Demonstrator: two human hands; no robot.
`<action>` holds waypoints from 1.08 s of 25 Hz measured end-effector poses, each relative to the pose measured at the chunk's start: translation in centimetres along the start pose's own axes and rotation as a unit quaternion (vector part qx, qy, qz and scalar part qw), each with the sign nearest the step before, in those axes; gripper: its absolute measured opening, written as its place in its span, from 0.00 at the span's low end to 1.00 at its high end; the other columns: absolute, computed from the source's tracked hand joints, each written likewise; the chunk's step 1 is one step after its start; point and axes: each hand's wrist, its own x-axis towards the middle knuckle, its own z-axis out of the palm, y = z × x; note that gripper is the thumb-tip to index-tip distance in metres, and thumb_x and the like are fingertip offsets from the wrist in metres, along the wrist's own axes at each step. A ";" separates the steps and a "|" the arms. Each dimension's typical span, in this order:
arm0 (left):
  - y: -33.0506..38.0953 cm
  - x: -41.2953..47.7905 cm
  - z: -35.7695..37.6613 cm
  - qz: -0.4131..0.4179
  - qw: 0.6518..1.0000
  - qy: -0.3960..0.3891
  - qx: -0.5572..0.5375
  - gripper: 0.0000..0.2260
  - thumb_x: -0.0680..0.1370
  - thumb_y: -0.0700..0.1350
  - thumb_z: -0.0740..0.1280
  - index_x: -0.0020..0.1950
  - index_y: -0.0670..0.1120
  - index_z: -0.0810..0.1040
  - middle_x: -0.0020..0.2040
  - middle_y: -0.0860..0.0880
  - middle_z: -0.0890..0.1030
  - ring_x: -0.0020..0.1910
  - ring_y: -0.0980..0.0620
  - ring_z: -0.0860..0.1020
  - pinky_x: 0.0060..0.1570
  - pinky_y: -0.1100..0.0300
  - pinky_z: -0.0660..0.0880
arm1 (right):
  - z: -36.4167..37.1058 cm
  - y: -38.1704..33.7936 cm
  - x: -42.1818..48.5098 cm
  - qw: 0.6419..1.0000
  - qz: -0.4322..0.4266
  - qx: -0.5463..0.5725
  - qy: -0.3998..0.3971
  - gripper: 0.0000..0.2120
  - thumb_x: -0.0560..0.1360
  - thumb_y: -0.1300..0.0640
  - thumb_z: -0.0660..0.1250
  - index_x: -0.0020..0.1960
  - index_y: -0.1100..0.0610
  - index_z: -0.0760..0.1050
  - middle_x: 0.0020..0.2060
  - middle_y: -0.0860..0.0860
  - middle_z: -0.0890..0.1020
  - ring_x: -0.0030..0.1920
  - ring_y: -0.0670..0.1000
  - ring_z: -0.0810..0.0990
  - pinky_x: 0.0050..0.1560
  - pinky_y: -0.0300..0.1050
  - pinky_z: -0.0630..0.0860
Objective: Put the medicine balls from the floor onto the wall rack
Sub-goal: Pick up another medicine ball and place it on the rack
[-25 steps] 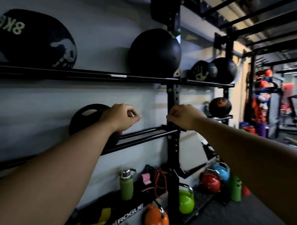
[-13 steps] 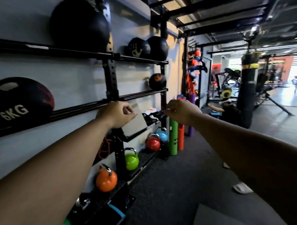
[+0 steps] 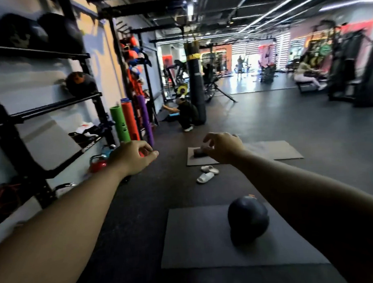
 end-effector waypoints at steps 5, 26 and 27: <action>5.9 -2.2 5.5 0.068 0.994 -0.080 -0.032 0.12 0.74 0.64 0.72 0.43 0.57 0.82 0.41 0.59 0.83 0.44 0.53 0.83 0.45 0.58 0.77 | -1.9 5.1 -9.4 0.995 0.099 -0.013 0.001 0.18 0.78 0.39 0.65 0.63 0.45 0.79 0.56 0.50 0.87 0.60 0.57 0.82 0.60 0.52 0.74; 28.7 -22.8 26.1 0.138 0.961 -0.236 -0.039 0.16 0.73 0.68 0.68 0.52 0.59 0.82 0.52 0.57 0.85 0.54 0.50 0.83 0.58 0.50 0.80 | 0.7 26.6 -43.3 0.964 0.244 -0.059 -0.090 0.23 0.78 0.36 0.63 0.68 0.47 0.76 0.60 0.51 0.85 0.62 0.58 0.80 0.61 0.56 0.74; 29.9 -24.1 27.8 0.119 0.962 -0.242 -0.037 0.17 0.73 0.68 0.68 0.54 0.59 0.82 0.51 0.58 0.84 0.54 0.50 0.83 0.58 0.50 0.79 | 0.9 28.4 -44.3 0.964 0.238 -0.056 -0.102 0.23 0.78 0.36 0.63 0.68 0.47 0.76 0.61 0.51 0.84 0.63 0.58 0.80 0.61 0.56 0.74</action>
